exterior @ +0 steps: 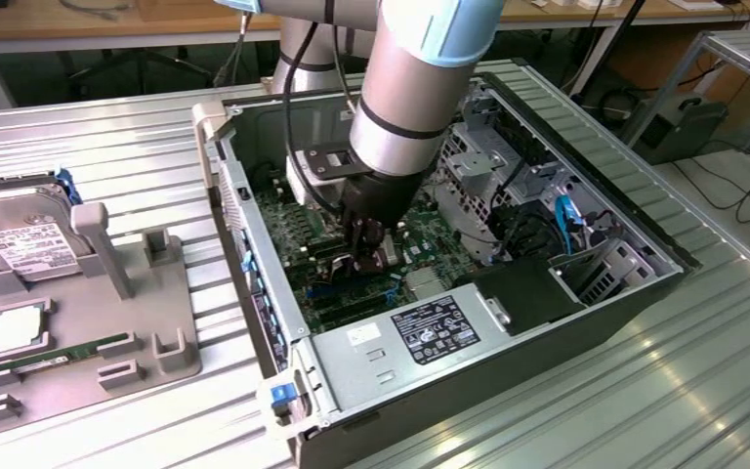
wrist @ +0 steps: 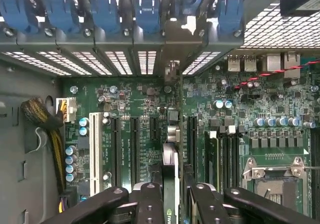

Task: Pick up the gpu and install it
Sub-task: 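Insert the gpu into the slot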

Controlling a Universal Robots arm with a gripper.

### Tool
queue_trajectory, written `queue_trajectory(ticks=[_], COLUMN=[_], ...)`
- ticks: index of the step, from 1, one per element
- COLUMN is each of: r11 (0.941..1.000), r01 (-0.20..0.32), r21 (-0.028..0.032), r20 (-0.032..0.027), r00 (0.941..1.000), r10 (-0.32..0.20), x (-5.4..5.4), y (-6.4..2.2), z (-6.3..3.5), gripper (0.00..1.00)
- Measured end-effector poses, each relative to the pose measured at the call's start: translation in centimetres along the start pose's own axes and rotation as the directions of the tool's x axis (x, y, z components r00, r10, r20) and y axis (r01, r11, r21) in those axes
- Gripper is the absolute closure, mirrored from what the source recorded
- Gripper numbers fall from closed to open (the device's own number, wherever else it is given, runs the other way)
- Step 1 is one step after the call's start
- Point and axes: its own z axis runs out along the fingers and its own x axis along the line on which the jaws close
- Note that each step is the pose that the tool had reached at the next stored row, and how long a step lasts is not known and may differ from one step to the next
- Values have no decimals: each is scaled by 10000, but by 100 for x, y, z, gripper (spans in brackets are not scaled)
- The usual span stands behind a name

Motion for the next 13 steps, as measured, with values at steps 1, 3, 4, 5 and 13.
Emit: queue_trajectory(ticks=[1,3,4,5,13], r11=[10000,10000,10000,10000,10000], r01=[-5,-5,-5,-5,-2], r21=[-1,5,-2,-2,8], r20=[0,14,0,2,4], r00=[10000,10000,10000,10000,10000], r10=[5,5,5,5,2], x=[-10,-18,-17,-19,-37], y=[0,0,0,2,32], z=[34,40,32,9,-342], gripper=[74,73,67,60,62])
